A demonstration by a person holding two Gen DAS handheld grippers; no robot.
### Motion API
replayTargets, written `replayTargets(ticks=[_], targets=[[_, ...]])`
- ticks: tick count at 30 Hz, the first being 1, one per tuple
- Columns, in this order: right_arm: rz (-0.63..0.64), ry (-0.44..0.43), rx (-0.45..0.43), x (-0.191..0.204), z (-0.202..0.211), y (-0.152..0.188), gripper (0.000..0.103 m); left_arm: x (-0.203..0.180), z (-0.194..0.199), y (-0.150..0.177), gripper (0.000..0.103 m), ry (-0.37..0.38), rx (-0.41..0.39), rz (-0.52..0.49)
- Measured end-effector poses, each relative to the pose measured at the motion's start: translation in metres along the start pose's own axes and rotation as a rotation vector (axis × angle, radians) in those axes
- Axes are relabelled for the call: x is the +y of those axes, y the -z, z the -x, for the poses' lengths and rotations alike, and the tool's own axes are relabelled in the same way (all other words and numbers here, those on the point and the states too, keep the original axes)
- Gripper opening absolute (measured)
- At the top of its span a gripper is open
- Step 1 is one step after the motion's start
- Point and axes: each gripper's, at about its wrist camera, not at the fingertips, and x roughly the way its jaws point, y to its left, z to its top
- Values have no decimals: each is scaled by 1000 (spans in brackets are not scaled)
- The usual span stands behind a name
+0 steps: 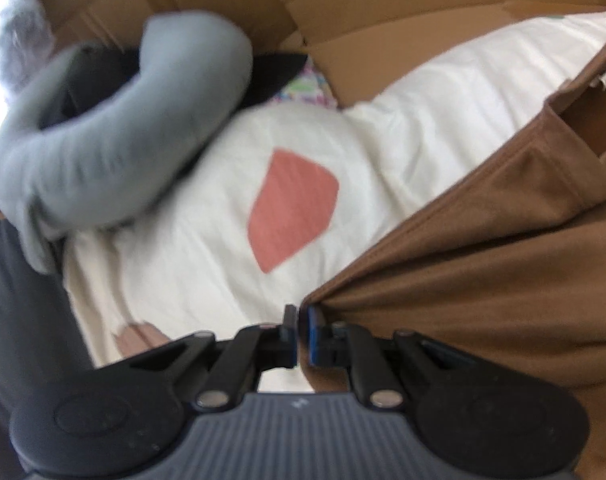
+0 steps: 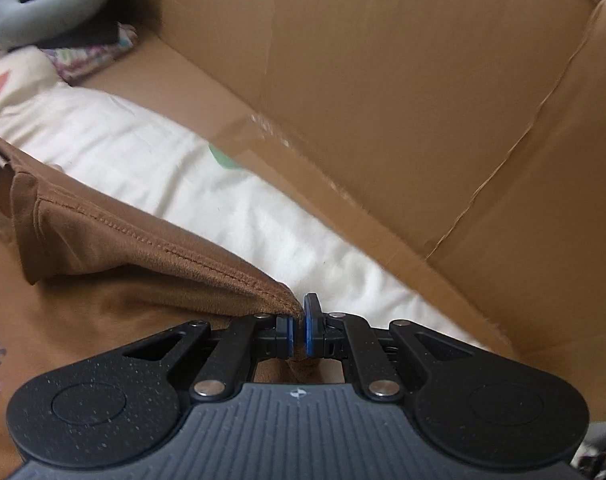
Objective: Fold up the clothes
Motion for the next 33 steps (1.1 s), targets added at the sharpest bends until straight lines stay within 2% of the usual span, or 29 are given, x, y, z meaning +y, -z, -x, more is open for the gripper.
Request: replayTargets(ticks=[4, 6, 9, 10, 12, 14, 16, 18, 21, 24, 27, 33], targets=[[-131, 1, -18, -4, -10, 5, 6, -3, -16, 2, 6, -14, -25, 100], [-149, 9, -27, -4, -8, 8, 8, -1, -16, 3, 7, -14, -28, 130], [-168, 19, -42, -7, -2, 15, 20, 1, -11, 3, 11, -18, -18, 127], [-186, 13, -42, -9, 0, 17, 23, 1, -7, 3, 16, -14, -19, 132], [-222, 2, -41, -14, 3, 20, 37, 3, 2, 5, 22, -7, -20, 141], [-259, -17, -41, -20, 7, 24, 38, 4, 11, 7, 26, 14, -27, 145], [-292, -34, -40, -24, 13, 28, 40, 3, 22, 10, 40, 35, -50, 129], [-297, -44, -46, -24, 19, 32, 42, 2, 33, 11, 44, 37, -77, 111], [-257, -29, -97, -20, 35, 37, 42, 2, 49, 10, 45, 33, -112, 113], [-249, -61, -146, -18, 46, 37, 42, -1, 64, 7, 45, 30, -159, 123], [-237, -87, -196, -11, 55, 33, 42, -9, 76, 3, 45, 61, -208, 122], [-137, -117, -232, 12, 55, 16, 42, -36, 71, -12, 45, 95, -249, 62]])
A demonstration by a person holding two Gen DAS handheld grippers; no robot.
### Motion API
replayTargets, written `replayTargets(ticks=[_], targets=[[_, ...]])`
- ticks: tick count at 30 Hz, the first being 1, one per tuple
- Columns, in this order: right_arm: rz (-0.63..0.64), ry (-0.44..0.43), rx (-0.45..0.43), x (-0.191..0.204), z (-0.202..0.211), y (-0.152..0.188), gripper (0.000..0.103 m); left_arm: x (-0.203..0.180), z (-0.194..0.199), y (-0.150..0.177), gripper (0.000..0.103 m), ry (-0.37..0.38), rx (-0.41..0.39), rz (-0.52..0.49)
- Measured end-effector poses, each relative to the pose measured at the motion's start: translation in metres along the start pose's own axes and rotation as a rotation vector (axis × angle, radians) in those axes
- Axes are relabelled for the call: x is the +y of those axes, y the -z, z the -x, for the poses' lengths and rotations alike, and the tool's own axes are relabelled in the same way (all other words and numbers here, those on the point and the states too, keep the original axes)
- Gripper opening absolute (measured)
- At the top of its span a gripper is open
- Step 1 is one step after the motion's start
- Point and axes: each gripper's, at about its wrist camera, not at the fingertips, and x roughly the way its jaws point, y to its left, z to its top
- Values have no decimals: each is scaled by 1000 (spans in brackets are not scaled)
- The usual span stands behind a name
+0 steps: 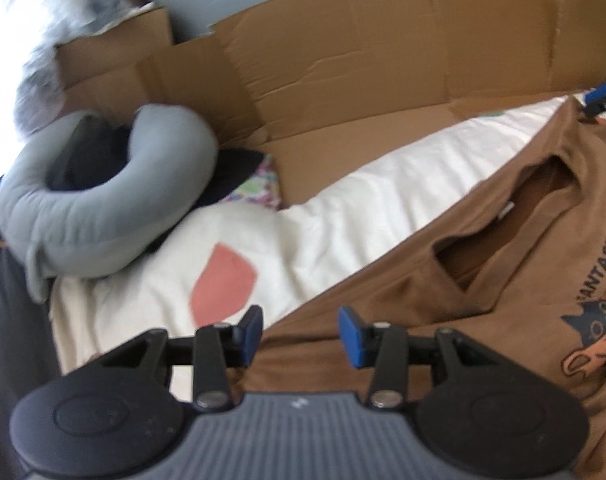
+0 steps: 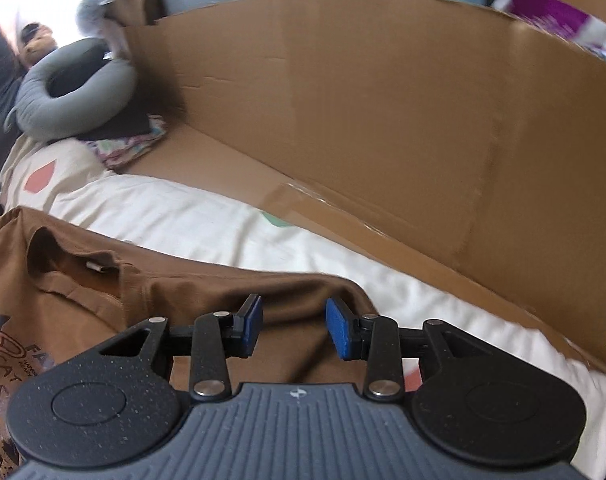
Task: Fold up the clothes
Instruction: 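Open both tools to release the brown shirt onto the sheet, then grasp the brown shirt's hem with both tools and lift it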
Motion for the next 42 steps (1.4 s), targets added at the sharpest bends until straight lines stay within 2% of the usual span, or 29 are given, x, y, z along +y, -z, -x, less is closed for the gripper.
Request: replayTargets(ticks=[4, 7, 13, 15, 19, 22, 26, 31, 33, 34, 35, 37, 39, 42], targets=[[49, -21, -16, 13, -6, -8, 42, -13, -9, -6, 45, 26, -14, -57], [137, -39, -14, 28, -10, -13, 42, -24, -14, -9, 45, 42, -27, -123], [318, -61, 45, 57, -28, -15, 42, -49, -25, -14, 45, 72, -30, -308], [370, -67, 59, 63, -32, -15, 43, -61, -28, -14, 48, 90, -26, -383], [441, -94, 67, 68, -33, -18, 52, -78, -36, -12, 48, 115, -1, -501], [514, -119, 98, 75, -38, -20, 53, -83, -45, -12, 48, 130, 30, -535], [623, -107, 121, 85, -45, -22, 53, -84, -59, -12, 48, 146, 69, -559], [662, -131, 158, 90, -59, -25, 52, -78, -74, -12, 48, 160, 96, -538], [685, -139, 183, 93, -67, -23, 47, -77, -79, -12, 44, 175, 99, -523], [692, -140, 195, 93, -71, -22, 46, -77, -80, -12, 38, 184, 99, -519], [694, -146, 200, 94, -72, -21, 40, -76, -81, -13, 36, 193, 99, -514], [695, -159, 206, 95, -74, -20, 23, -78, -80, -11, 20, 194, 88, -529], [692, -163, 199, 96, -73, -21, 7, -74, -78, -11, 9, 187, 73, -514], [675, -155, 168, 94, -67, -26, 6, -59, -72, -17, 8, 182, 38, -427]])
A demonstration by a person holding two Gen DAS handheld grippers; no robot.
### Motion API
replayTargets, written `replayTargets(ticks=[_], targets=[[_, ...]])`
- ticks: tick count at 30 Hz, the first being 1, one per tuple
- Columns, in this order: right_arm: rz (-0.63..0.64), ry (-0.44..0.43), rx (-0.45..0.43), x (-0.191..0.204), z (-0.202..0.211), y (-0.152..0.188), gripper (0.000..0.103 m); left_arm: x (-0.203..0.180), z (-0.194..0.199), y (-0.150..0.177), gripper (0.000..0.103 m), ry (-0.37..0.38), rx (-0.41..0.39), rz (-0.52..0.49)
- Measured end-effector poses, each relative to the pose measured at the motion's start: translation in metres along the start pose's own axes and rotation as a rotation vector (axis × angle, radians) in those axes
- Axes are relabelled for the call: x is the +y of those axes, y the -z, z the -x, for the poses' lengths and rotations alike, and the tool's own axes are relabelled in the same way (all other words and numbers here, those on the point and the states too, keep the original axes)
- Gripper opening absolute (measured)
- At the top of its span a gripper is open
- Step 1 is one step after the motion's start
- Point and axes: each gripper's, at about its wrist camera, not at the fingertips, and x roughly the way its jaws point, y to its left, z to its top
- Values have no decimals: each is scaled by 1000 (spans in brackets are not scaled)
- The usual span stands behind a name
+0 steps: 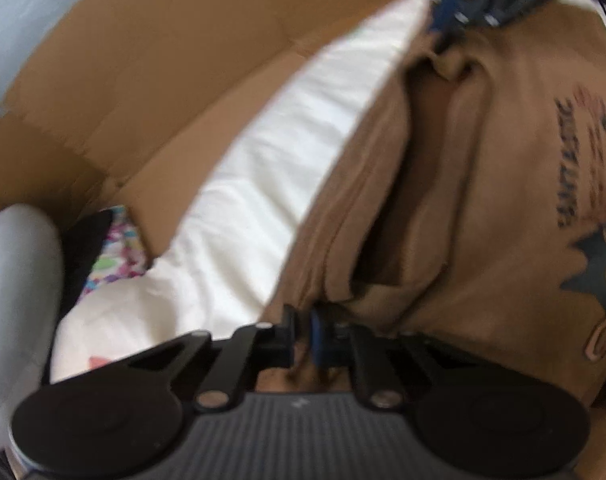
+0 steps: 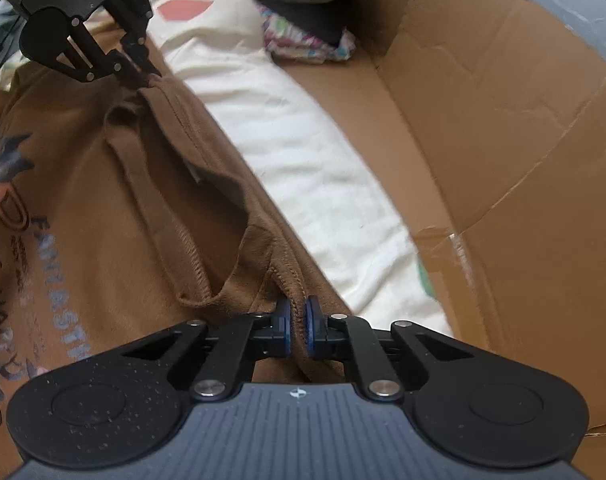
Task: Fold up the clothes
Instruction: 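Grasp the brown shirt's hem with both tools and lift it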
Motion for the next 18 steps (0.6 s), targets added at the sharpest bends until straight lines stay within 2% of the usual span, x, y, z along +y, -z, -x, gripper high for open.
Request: replayTargets(ticks=[5, 10, 15, 18], targets=[[-88, 42, -55, -18, 8, -7, 4, 24, 7, -6, 7, -21, -58, 126], [-162, 93, -75, -34, 4, -17, 5, 41, 0, -15, 8, -34, -79, 223], [-249, 107, -68, -51, -10, -25, 4, 55, -16, -17, 9, -31, -77, 334], [-304, 112, -52, -59, -21, -25, 3, 62, -22, -16, 13, -58, -89, 436]])
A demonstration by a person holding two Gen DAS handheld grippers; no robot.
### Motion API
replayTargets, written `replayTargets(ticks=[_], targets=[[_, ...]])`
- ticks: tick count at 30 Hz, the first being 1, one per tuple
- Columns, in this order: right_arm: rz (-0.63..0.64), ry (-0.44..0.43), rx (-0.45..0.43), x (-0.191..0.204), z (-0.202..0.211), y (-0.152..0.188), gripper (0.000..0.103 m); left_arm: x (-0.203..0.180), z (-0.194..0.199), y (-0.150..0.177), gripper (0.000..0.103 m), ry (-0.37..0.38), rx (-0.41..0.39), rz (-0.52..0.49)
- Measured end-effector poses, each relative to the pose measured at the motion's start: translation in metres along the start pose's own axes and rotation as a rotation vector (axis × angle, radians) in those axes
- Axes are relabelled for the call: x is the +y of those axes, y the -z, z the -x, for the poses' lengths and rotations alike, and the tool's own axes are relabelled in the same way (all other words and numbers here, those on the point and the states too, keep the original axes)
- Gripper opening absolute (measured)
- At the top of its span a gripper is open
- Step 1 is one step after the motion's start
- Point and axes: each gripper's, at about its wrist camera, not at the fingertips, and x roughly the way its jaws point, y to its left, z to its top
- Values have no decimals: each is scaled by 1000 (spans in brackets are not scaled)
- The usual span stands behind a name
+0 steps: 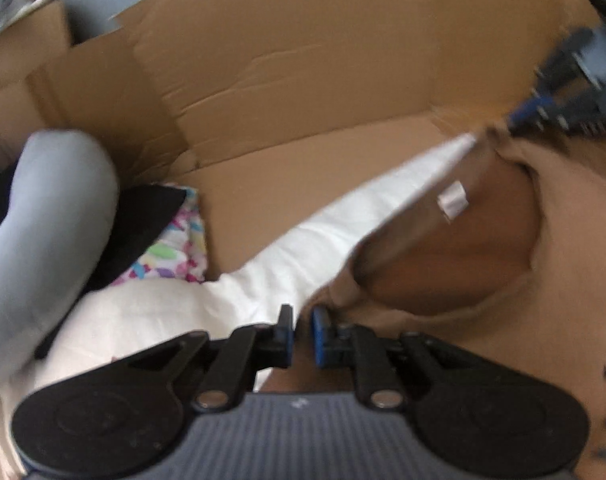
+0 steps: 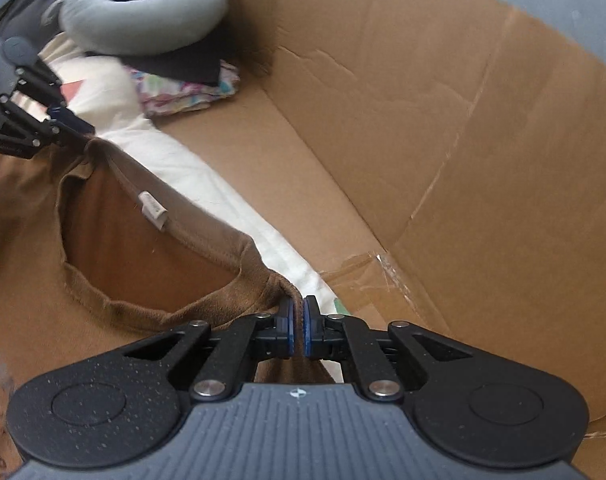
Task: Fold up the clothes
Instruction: 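Grasp the brown shirt's hem with both tools and lift it, then lower the brown shirt onto the sheet and open both tools, then grasp the shirt's hem with both tools and pull it taut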
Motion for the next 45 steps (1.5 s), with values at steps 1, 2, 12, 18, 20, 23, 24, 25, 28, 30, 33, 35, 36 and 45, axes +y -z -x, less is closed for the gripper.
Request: replayTargets(ticks=[1, 2, 12, 18, 20, 23, 24, 25, 28, 30, 33, 35, 36, 45], targets=[[-17, 6, 7, -1, -4, 0, 4, 5, 0, -1, 14, -13, -14, 49], [-36, 7, 6, -3, -4, 1, 4, 10, 3, -2, 14, -22, -30, 93], [-159, 0, -97, -28, 29, 0, 24, 17, 43, 2, 14, 29, -82, 131], [-126, -45, -58, -28, 39, 8, 23, 6, 50, 25, 15, 41, -17, 88], [-119, -53, -40, -23, 36, 15, 23, 12, 53, 34, 15, 10, -3, 144], [-130, -45, -25, -18, 34, 25, 23, 24, 65, 46, 21, -46, -19, 219], [-139, -39, -24, -17, 35, 28, 23, 27, 67, 51, 26, -59, -17, 224], [-145, -35, -31, -18, 38, 30, 23, 31, 69, 55, 30, -72, -13, 227], [-161, -23, -54, -22, 46, 36, 23, 42, 72, 68, 31, -109, 16, 240], [-171, -6, -65, -27, 53, 40, 23, 50, 73, 73, 32, -122, 22, 262], [-185, 35, -70, -40, 61, 45, 23, 60, 73, 81, 38, -143, 29, 288], [-197, 64, -69, -48, 67, 50, 23, 63, 71, 86, 38, -152, 39, 306], [-204, 78, -66, -53, 69, 54, 23, 66, 69, 88, 38, -151, 45, 318], [-302, 76, -23, -81, 74, 87, 25, 79, 55, 105, 35, -99, 108, 459]])
